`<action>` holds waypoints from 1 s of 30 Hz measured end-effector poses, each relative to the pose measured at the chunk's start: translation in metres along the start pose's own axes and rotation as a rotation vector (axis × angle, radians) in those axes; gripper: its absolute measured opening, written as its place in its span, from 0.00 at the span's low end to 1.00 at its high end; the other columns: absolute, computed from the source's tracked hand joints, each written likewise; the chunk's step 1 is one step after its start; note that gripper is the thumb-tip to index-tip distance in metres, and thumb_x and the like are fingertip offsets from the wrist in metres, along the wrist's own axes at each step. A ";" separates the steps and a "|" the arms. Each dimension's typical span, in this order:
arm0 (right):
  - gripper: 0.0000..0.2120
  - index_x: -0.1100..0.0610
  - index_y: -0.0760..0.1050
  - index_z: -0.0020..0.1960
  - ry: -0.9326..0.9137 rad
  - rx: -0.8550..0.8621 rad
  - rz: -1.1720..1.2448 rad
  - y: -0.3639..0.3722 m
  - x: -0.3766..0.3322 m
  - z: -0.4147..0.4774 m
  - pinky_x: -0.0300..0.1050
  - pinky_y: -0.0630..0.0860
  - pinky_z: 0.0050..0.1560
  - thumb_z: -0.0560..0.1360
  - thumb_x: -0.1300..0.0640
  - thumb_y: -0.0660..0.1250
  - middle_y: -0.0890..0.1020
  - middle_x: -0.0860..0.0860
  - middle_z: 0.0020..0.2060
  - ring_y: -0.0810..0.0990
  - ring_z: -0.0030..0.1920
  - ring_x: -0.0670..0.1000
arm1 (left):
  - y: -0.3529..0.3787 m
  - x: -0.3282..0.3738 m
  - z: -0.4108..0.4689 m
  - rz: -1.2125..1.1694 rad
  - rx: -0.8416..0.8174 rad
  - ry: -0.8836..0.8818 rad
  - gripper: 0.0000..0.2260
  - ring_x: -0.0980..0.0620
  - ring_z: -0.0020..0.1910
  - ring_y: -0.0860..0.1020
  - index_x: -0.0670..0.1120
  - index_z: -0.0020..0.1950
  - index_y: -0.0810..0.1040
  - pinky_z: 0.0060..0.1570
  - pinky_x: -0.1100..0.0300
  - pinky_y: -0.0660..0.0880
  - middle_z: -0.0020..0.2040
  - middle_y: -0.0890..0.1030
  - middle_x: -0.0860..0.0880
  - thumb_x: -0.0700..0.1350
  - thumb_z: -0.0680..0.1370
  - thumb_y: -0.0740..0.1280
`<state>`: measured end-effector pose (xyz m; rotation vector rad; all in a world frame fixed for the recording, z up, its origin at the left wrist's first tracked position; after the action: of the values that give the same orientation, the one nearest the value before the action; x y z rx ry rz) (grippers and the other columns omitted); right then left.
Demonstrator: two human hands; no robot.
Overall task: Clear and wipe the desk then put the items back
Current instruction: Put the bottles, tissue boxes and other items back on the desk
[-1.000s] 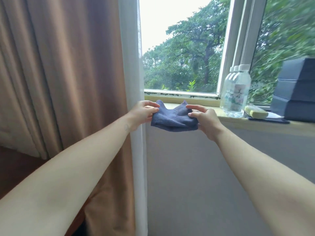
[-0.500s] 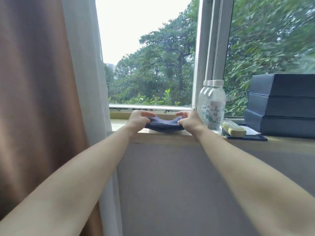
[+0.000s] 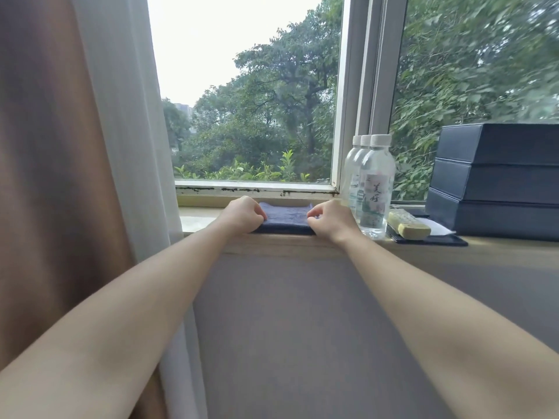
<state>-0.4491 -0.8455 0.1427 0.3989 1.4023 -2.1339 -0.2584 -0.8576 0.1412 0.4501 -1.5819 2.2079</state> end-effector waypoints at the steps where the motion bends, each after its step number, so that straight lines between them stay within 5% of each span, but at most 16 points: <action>1: 0.11 0.57 0.83 0.53 -0.019 0.026 0.013 -0.007 -0.001 -0.002 0.44 0.73 0.59 0.75 0.59 0.64 0.84 0.54 0.54 0.79 0.58 0.54 | -0.002 0.002 -0.001 0.035 0.006 0.013 0.13 0.44 0.58 0.77 0.46 0.57 0.83 0.56 0.59 0.73 0.58 0.81 0.44 0.40 0.78 0.61; 6: 0.10 0.58 0.82 0.54 -0.095 0.163 0.070 -0.053 -0.005 -0.020 0.40 0.73 0.51 0.77 0.59 0.64 0.84 0.54 0.49 0.81 0.50 0.52 | -0.004 0.035 -0.010 0.031 0.033 0.131 0.13 0.44 0.65 0.72 0.45 0.60 0.81 0.66 0.55 0.67 0.64 0.78 0.44 0.40 0.77 0.62; 10: 0.09 0.57 0.83 0.49 -0.105 0.308 0.080 -0.093 0.003 -0.040 0.44 0.76 0.50 0.76 0.59 0.64 0.85 0.54 0.43 0.82 0.46 0.53 | 0.009 0.078 -0.018 -0.091 -0.013 0.226 0.14 0.48 0.61 0.77 0.43 0.61 0.79 0.63 0.58 0.70 0.61 0.80 0.46 0.39 0.76 0.65; 16: 0.06 0.59 0.79 0.49 0.051 0.505 0.160 -0.146 0.045 -0.058 0.38 0.67 0.41 0.76 0.58 0.65 0.80 0.50 0.40 0.77 0.43 0.51 | 0.040 0.128 -0.027 -0.318 -0.114 0.245 0.20 0.49 0.59 0.76 0.43 0.67 0.72 0.60 0.56 0.72 0.61 0.77 0.45 0.42 0.77 0.69; 20: 0.16 0.60 0.74 0.61 0.212 0.428 0.258 -0.138 0.075 -0.050 0.40 0.67 0.47 0.76 0.54 0.67 0.80 0.53 0.51 0.75 0.49 0.53 | 0.056 0.138 -0.030 -0.449 -0.163 0.196 0.21 0.51 0.53 0.76 0.43 0.68 0.70 0.47 0.61 0.74 0.60 0.76 0.47 0.44 0.77 0.70; 24: 0.22 0.61 0.72 0.68 0.259 0.290 0.329 -0.115 0.083 -0.041 0.43 0.70 0.56 0.76 0.54 0.67 0.79 0.56 0.60 0.76 0.60 0.55 | 0.062 0.141 -0.027 -0.523 -0.176 0.161 0.20 0.50 0.54 0.77 0.42 0.67 0.71 0.56 0.56 0.75 0.60 0.77 0.46 0.44 0.77 0.70; 30: 0.18 0.64 0.77 0.60 0.264 0.276 0.444 -0.106 0.082 -0.042 0.46 0.72 0.56 0.76 0.54 0.70 0.81 0.57 0.51 0.78 0.56 0.56 | 0.062 0.151 -0.024 -0.621 -0.183 0.145 0.20 0.50 0.53 0.77 0.41 0.68 0.71 0.57 0.56 0.75 0.59 0.79 0.44 0.42 0.77 0.69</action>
<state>-0.5803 -0.7982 0.1619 1.0290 1.0234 -1.9472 -0.4214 -0.8341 0.1539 0.6107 -1.3223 1.5782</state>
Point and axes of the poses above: each hand's wrist, its own z-axis towards the middle knuckle, its own y-axis out of the palm, x = y × z, the point moved 10 cm from there along z, towards the middle knuckle
